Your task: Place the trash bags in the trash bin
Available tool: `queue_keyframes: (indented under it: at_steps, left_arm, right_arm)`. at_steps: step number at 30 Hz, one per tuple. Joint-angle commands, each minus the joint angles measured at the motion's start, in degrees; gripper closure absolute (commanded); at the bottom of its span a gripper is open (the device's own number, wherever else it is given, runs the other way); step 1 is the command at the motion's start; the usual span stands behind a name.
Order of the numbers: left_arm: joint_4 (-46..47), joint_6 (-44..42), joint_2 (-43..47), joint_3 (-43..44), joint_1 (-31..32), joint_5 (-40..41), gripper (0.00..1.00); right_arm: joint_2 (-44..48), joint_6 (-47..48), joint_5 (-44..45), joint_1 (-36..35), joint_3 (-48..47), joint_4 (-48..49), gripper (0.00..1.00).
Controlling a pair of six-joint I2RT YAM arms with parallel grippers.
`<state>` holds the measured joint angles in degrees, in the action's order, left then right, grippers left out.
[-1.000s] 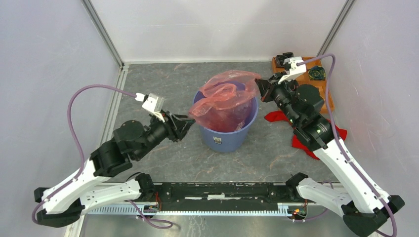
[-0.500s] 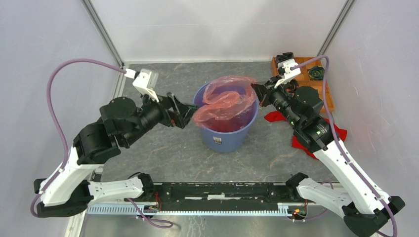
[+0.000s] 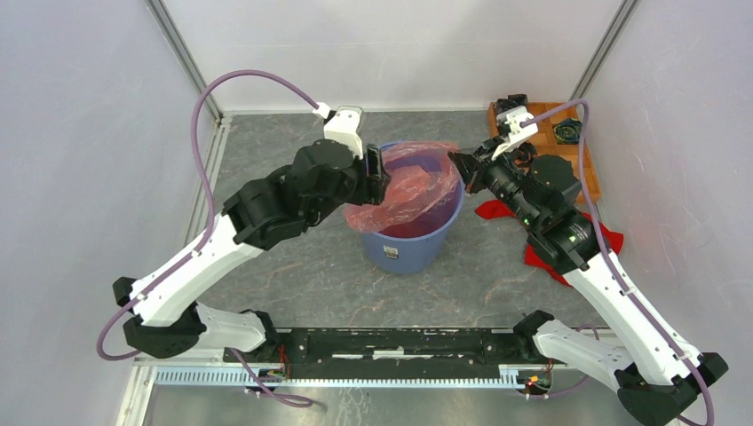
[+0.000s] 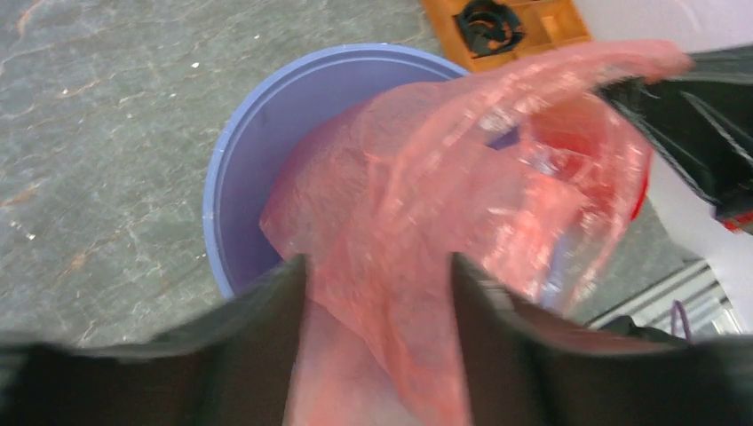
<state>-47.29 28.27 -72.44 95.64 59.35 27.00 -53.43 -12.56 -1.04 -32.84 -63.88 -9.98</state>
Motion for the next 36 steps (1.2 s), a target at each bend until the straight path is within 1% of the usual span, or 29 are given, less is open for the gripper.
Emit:
queue_keyframes:
  at_steps: [1, 3, 5, 6, 7, 9, 11, 15, 17, 18, 19, 20, 21, 22, 23, 24, 25, 28, 31, 33, 36]
  left_arm:
    - [-0.76, -4.38, -3.05, 4.45, -3.67, 1.75, 0.47]
    - [-2.21, -7.26, -5.15, 6.25, -7.12, 2.38, 0.66]
    - [-2.56, -9.87, -7.21, 7.83, -11.95, 1.18, 0.80]
    - [-2.56, -11.10, -8.25, 8.92, -13.80, 1.64, 0.83]
    - [-2.53, -12.34, -9.48, 10.34, -15.40, 2.69, 0.86]
    - [-2.08, -14.40, -12.44, 13.48, -17.52, 5.32, 0.87]
    - [-1.12, -15.19, -16.05, 16.82, -20.08, 5.90, 0.91]
    - [1.07, -17.18, -22.60, 22.80, -23.07, 4.22, 0.91]
    - [1.93, -18.25, -25.26, 25.47, -23.87, 4.75, 0.86]
    - [1.34, -18.29, -26.63, 27.10, -24.54, 4.51, 0.81]
    - [-0.15, -17.84, -27.71, 29.90, -25.07, 3.82, 0.71]
    - [-1.85, -17.21, -28.45, 31.13, -25.57, 2.78, 0.57]
    - [-3.02, -16.71, -28.31, 32.52, -25.92, 1.39, 0.39]
    - [-3.68, -16.10, -27.02, 32.18, -26.15, -0.83, 0.19]
    - [-4.03, -15.36, -25.12, 31.27, -26.35, -2.16, 0.09]
    - [-3.89, -14.57, -22.80, 29.87, -26.55, -5.47, 0.03]
    - [-3.54, -14.32, -20.11, 27.95, -26.56, -7.88, 0.01]
    - [-1.30, -13.14, -11.24, 21.15, -26.55, -11.91, 0.00]
    - [-0.50, -11.22, -4.67, 15.06, -26.60, -15.98, 0.00]
    - [-0.92, -9.88, -2.55, 12.32, -26.55, -21.05, 0.00]
    - [-1.21, -8.38, -1.62, 8.55, -26.53, -29.60, 0.00]
  right_arm:
    - [0.52, 2.12, -0.22, -0.02, -1.91, 0.97, 1.00]
    - [0.25, 3.88, 0.13, -0.02, -2.29, 0.06, 1.00]
    - [-0.07, 5.38, 2.43, 0.02, -2.61, -1.80, 1.00]
    - [-0.01, 5.65, 3.93, 0.05, -2.50, -2.47, 1.00]
    - [-0.02, 5.49, 6.12, -0.03, -2.44, -3.20, 1.00]
    - [-0.47, 5.20, 8.49, -0.03, -2.70, -4.74, 1.00]
    - [-1.09, 5.28, 8.36, -0.02, -3.23, -5.71, 1.00]
    - [-1.64, 4.34, 6.49, 0.05, -3.54, -5.58, 1.00]
    - [-2.21, 3.54, 6.51, 0.03, -3.64, -5.37, 1.00]
    - [-2.73, 3.14, 6.72, 0.05, -3.84, -5.30, 1.00]
    - [-3.25, 2.74, 7.01, -0.02, -4.15, -5.44, 1.00]
    - [-3.86, 2.51, 7.31, 0.06, -4.43, -5.60, 1.00]
    - [-4.49, 2.45, 7.73, 0.04, -5.17, -5.96, 1.00]
    - [-5.06, 2.36, 7.91, 0.06, -5.71, -6.20, 1.00]
    - [-5.30, 2.39, 7.91, 0.06, -6.10, -6.08, 1.00]
    - [-5.58, 2.47, 7.90, 0.07, -6.27, -6.07, 1.00]
    - [-5.55, 2.58, 7.94, 0.06, -6.22, -5.79, 1.00]
    - [-5.70, 2.60, 7.74, 0.03, -5.83, -5.15, 0.99]
    - [-5.74, 2.62, 7.38, 0.08, -5.72, -4.99, 1.00]
    - [-5.57, 2.63, 7.45, 0.07, -5.56, -4.75, 1.00]
    - [-5.29, 2.53, 7.09, 0.07, -5.65, -4.62, 1.00]
